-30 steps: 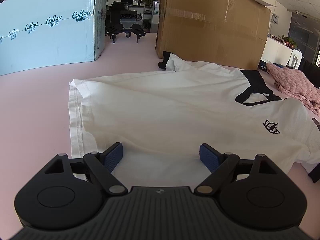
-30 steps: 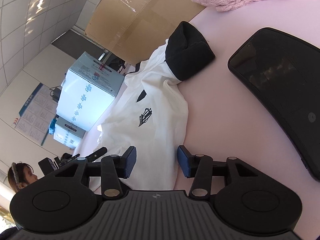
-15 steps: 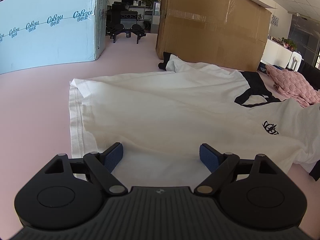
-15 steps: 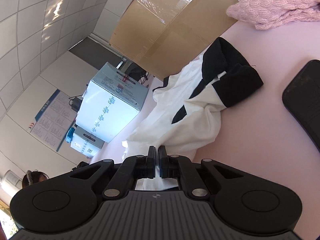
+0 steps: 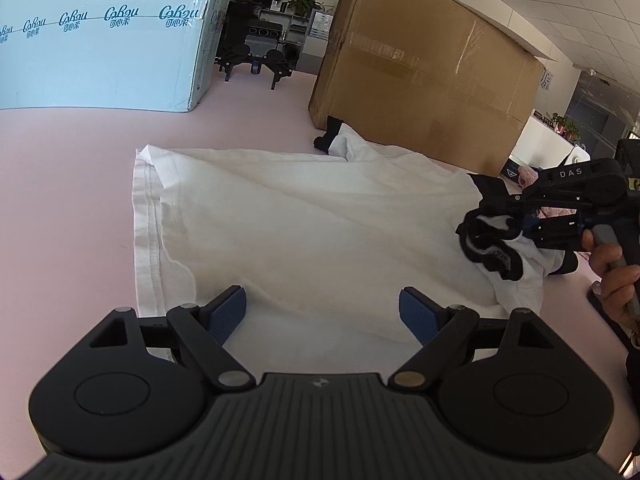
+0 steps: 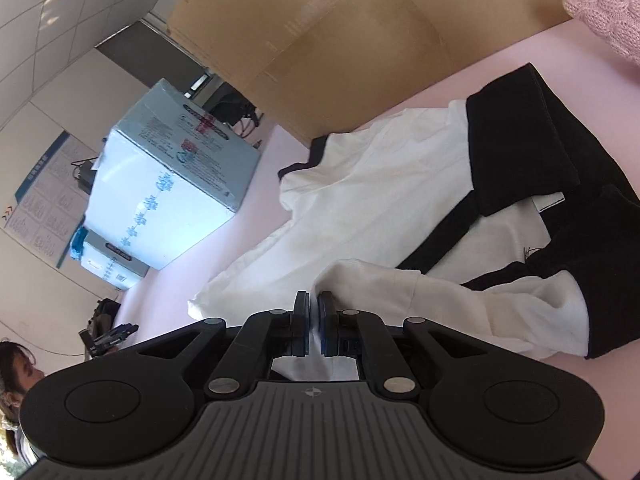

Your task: Fold clothes

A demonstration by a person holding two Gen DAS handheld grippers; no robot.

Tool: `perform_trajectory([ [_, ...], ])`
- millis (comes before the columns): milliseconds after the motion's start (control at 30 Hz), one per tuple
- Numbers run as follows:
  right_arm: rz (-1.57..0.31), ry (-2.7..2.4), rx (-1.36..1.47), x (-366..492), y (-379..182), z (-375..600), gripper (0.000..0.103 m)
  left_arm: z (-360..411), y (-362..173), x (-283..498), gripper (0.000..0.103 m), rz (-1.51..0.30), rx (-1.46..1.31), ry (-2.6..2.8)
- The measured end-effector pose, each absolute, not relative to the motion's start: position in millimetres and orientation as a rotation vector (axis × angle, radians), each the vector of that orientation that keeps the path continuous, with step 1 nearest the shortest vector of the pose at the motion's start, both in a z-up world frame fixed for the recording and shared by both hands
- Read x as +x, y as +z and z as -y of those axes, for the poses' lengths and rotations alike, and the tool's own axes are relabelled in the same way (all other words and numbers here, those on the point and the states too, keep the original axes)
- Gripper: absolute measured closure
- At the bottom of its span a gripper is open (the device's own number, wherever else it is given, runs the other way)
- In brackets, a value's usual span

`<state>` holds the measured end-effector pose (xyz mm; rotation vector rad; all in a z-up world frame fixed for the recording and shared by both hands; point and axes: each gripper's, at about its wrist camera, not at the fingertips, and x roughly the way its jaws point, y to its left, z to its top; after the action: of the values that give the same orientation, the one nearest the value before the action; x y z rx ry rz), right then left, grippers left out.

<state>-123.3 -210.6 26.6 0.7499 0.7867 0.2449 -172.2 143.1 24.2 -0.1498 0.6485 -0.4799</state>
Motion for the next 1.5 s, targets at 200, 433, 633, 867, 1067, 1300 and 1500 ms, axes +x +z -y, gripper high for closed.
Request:
perform_trajectory([
  [200, -0.584, 0.401, 0.831, -163.0, 47.0, 254.5, 0.018, -142.2, 28.5, -181.7, 0.021, -0.589, -0.15, -0.51],
  [433, -0.41, 0.219, 0.286, -223.8, 83.4, 254.2, 0.055, -104.2, 41.3, -205.1, 0.021, -0.574, -0.029, -0.561],
  [633, -0.467, 0.252, 0.017, -237.9, 59.8, 231.6, 0.065, -25.4, 48.7, -219.3, 0.021, -0.618, 0.191, -0.631],
  [867, -0.524, 0.233, -0.155, -242.3, 37.4, 209.0, 0.065, 24.5, 39.4, -213.7, 0.021, -0.73, 0.252, -0.675],
  [1067, -0.555, 0.195, -0.228, -236.2, 22.5, 196.7, 0.065, 29.7, 36.6, -206.2, 0.048, -0.786, 0.201, -0.653],
  [1300, -0.525, 0.139, -0.197, -231.4, 22.6, 201.8, 0.093, 16.1, 45.8, -204.8, 0.091, -0.777, 0.11, -0.631],
  [1500, -0.47, 0.126, -0.097, -234.8, 33.2, 215.2, 0.095, 9.1, 59.9, -217.6, 0.093, -0.723, 0.087, -0.643],
])
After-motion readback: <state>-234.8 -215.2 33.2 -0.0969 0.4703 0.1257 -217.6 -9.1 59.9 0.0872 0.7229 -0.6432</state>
